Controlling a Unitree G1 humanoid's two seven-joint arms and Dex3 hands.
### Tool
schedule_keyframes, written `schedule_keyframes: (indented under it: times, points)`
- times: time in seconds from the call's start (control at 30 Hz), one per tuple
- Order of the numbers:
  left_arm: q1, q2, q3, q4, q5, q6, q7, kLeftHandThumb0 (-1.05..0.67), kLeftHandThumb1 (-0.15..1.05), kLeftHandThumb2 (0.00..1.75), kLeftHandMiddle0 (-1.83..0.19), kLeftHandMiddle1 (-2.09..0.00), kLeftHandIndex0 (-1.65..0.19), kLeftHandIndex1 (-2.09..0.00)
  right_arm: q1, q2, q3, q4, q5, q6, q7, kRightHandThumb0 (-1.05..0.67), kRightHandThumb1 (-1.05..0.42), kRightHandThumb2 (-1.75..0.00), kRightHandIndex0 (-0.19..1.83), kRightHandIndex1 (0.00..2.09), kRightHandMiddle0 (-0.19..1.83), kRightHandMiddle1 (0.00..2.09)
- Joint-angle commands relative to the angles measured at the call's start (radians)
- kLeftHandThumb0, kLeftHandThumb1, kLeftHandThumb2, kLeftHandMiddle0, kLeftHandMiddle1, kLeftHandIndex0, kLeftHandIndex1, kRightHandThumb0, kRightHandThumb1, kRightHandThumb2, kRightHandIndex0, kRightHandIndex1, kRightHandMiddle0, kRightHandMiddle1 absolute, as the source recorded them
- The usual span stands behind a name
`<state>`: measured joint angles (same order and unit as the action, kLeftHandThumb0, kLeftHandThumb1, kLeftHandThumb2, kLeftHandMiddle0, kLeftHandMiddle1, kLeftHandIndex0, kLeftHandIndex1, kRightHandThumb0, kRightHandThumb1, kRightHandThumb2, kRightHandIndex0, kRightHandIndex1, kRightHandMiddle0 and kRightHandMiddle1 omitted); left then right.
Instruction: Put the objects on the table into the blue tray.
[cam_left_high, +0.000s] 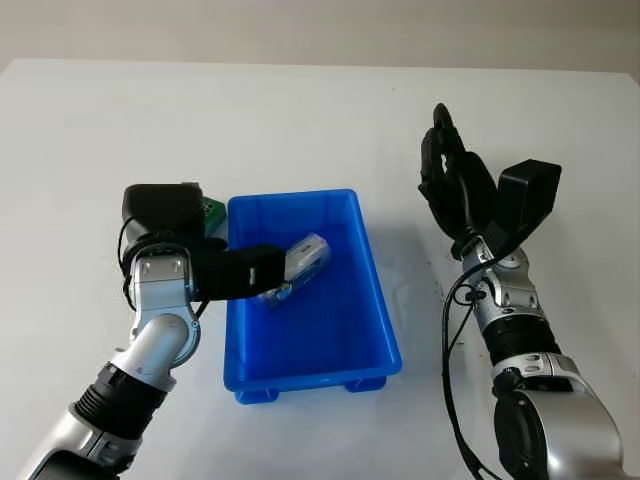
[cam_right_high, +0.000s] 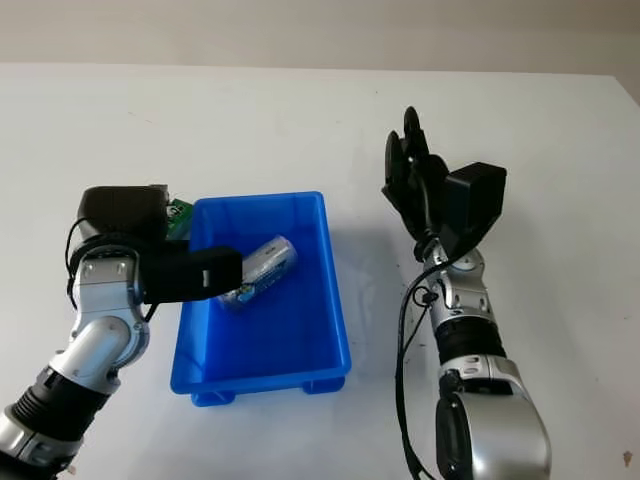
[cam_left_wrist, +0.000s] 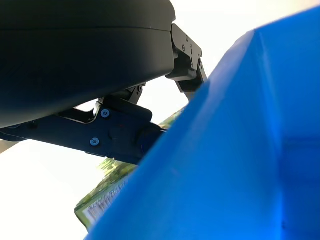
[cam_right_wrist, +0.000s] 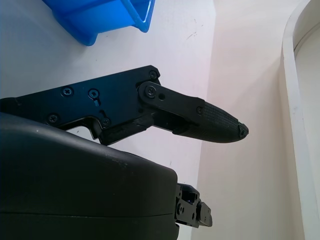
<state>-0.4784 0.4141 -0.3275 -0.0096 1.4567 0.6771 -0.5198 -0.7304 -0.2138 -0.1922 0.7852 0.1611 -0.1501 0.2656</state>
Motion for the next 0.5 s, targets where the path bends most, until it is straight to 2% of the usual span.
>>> schedule_keyframes:
  times: [0.0,0.03,0.1,0.17,0.23,0.27,0.37,0.47]
  points:
    - [0.0,0.008,0.035,-0.018,-0.044,-0.027,0.06,-0.48,1.02,0.06,-0.6,-2.09,-0.27,-0.84,-0.022,-0.013,-0.005,0.003,0.004,-0.015,0.006,-0.66,-1.05,-0.72,-0.19,0.0,-0.19,0.0]
    - [-0.002,0.011,0.05,-0.021,-0.072,-0.044,0.096,-0.47,1.02,0.06,-0.62,-2.09,-0.28,-0.89,-0.022,-0.013,-0.005,0.004,0.003,-0.018,0.008,-0.66,-1.05,-0.72,-0.19,0.0,-0.19,0.0]
    - [-0.009,0.015,0.078,-0.026,-0.119,-0.07,0.154,-0.44,1.04,0.08,-0.63,-2.09,-0.13,-1.11,-0.023,-0.014,-0.006,0.005,0.004,-0.022,0.012,-0.66,-1.05,-0.72,-0.19,0.0,-0.19,0.0]
    - [-0.021,0.022,0.101,-0.026,-0.158,-0.092,0.203,-0.44,1.05,0.08,-0.62,-2.09,-0.1,-1.3,-0.023,-0.014,-0.006,0.005,0.004,-0.024,0.013,-0.67,-1.05,-0.71,-0.19,0.0,-0.19,0.0]
    - [-0.036,0.04,0.112,-0.021,-0.178,-0.113,0.22,-0.44,1.05,0.1,-0.67,-2.09,-0.11,-1.47,-0.024,-0.014,-0.005,0.005,0.003,-0.027,0.014,-0.67,-1.05,-0.71,-0.19,0.0,-0.19,0.0]
    - [-0.046,0.051,0.115,-0.017,-0.183,-0.121,0.22,-0.44,1.05,0.13,-0.71,-2.09,-0.1,-1.64,-0.024,-0.015,-0.006,0.007,0.003,-0.03,0.017,-0.66,-1.05,-0.71,-0.19,0.0,-0.19,0.0]
    - [-0.072,0.085,0.126,-0.004,-0.207,-0.154,0.233,-0.44,1.05,0.15,-0.71,-2.09,-0.14,-1.68,-0.025,-0.016,-0.007,0.007,0.005,-0.028,0.019,-0.66,-1.05,-0.71,-0.19,0.0,-0.19,0.0]
    - [-0.092,0.137,0.146,0.018,-0.253,-0.22,0.274,-0.4,1.05,0.16,-0.71,-2.09,-0.14,-1.98,-0.023,-0.017,-0.008,-0.001,0.007,-0.02,0.019,-0.66,-1.05,-0.71,-0.19,0.0,-0.19,0.0]
